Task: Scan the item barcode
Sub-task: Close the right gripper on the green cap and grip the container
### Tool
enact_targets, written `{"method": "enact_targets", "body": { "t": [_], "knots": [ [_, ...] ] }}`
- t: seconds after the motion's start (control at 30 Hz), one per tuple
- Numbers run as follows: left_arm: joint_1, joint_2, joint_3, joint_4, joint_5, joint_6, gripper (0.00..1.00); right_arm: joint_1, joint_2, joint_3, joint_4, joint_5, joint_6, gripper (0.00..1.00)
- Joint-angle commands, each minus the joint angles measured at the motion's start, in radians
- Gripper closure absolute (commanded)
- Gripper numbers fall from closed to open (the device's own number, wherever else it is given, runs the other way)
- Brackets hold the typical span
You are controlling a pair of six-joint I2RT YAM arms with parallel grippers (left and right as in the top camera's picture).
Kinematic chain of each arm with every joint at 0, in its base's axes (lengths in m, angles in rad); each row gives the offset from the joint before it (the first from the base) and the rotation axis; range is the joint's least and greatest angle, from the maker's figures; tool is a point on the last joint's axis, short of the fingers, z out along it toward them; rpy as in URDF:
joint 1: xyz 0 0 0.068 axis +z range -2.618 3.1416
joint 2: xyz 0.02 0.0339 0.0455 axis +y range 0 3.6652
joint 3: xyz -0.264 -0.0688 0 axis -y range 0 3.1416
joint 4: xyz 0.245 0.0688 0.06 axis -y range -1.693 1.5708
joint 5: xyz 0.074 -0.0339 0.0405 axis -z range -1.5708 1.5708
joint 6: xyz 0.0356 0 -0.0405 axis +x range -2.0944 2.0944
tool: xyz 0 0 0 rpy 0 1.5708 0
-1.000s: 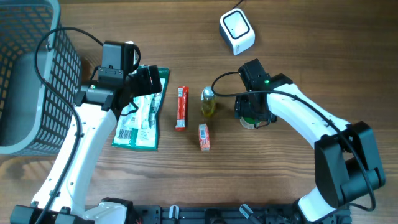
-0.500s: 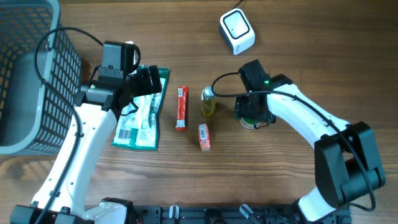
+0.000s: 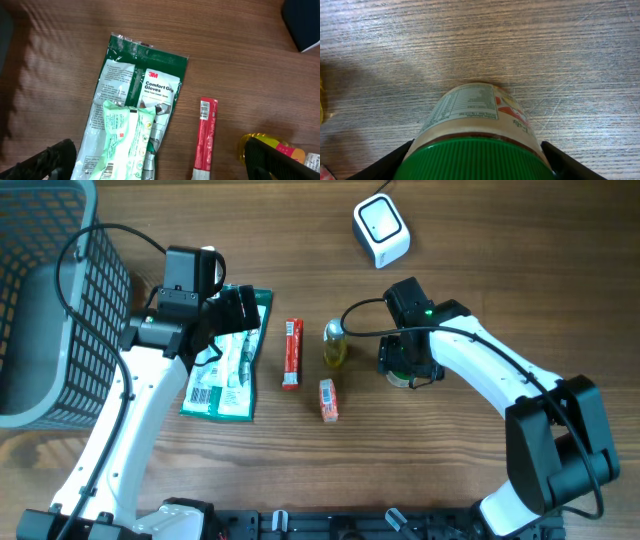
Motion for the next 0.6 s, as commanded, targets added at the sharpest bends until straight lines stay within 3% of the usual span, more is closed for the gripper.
{"method": "enact_targets", "body": {
  "t": [0.0, 0.57],
  "knots": [
    [0.007, 0.002, 0.003, 0.002, 0.008, 0.002, 0.0, -0.005, -0.004, -0.012, -0.002, -0.008, 0.012, 0.23],
    [0.007, 0.002, 0.003, 0.002, 0.008, 0.002, 0.0, -0.005, -0.004, -0.021, 0.003, -0.007, 0.02, 0.23]
  ]
}}
